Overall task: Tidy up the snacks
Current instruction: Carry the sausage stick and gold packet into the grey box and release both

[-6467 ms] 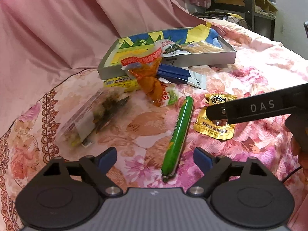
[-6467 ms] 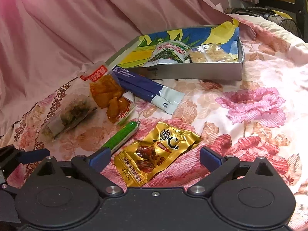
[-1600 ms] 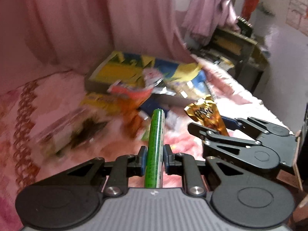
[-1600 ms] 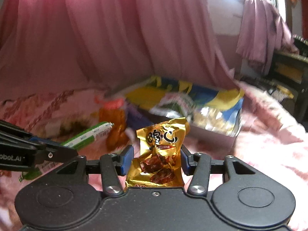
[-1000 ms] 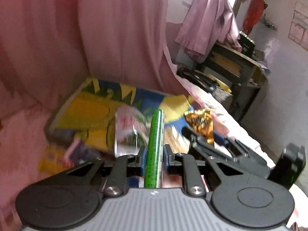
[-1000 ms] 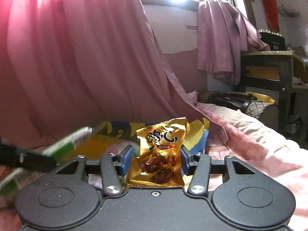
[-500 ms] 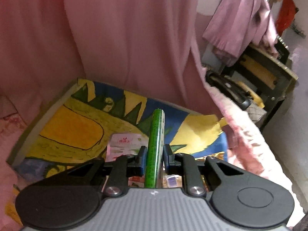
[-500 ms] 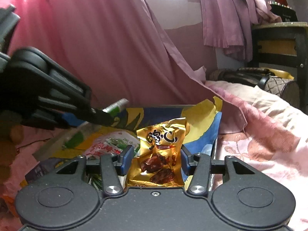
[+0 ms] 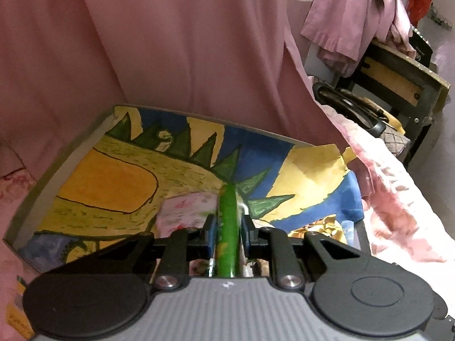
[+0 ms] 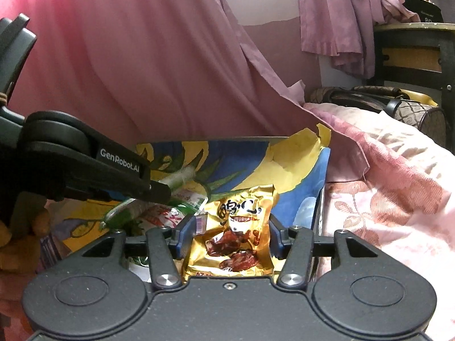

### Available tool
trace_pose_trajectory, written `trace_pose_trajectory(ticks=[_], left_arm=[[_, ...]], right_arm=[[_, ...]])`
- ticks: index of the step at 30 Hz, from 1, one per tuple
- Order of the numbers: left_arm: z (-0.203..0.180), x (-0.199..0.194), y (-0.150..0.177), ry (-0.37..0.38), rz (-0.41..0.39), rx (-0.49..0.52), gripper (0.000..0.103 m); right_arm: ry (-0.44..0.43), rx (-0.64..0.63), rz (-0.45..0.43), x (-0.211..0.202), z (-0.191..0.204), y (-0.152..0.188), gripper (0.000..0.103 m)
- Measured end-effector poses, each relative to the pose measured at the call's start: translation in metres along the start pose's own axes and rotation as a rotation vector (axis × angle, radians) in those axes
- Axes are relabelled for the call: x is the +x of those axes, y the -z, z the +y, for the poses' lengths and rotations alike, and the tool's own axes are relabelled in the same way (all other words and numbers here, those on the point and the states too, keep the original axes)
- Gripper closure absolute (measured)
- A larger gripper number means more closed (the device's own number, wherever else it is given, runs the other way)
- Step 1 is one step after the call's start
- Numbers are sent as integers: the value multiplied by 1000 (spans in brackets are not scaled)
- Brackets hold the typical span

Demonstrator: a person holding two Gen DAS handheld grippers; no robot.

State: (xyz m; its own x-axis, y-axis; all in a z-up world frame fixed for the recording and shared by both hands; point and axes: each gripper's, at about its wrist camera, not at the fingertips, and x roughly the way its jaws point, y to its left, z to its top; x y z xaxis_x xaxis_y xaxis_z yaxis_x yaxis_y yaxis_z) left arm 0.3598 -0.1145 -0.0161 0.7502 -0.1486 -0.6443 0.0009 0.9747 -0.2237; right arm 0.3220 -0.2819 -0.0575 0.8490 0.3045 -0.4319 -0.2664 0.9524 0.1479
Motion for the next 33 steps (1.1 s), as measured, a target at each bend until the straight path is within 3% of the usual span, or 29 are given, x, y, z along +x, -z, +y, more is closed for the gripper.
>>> trace_pose_trajectory(ticks=[6, 9, 18, 22, 27, 33], left_arm=[[0, -2, 1, 19, -2, -29, 78], [2, -13, 2, 7, -20, -42, 64], [6, -93, 15, -71, -219, -17, 18], [9, -132, 24, -86, -282, 18, 7], [19, -173, 44, -104, -335, 29, 1], [39, -212, 77, -123, -357, 28, 0]], right_arm=[[14, -11, -1, -1, 0, 0, 38], [24, -12, -16, -5, 0, -2, 25], [84, -31, -147, -54, 1, -10, 8], [97, -23, -215, -87, 5, -12, 3], [97, -3, -282, -128, 14, -9, 1], [94, 4, -291, -166, 32, 3, 1]])
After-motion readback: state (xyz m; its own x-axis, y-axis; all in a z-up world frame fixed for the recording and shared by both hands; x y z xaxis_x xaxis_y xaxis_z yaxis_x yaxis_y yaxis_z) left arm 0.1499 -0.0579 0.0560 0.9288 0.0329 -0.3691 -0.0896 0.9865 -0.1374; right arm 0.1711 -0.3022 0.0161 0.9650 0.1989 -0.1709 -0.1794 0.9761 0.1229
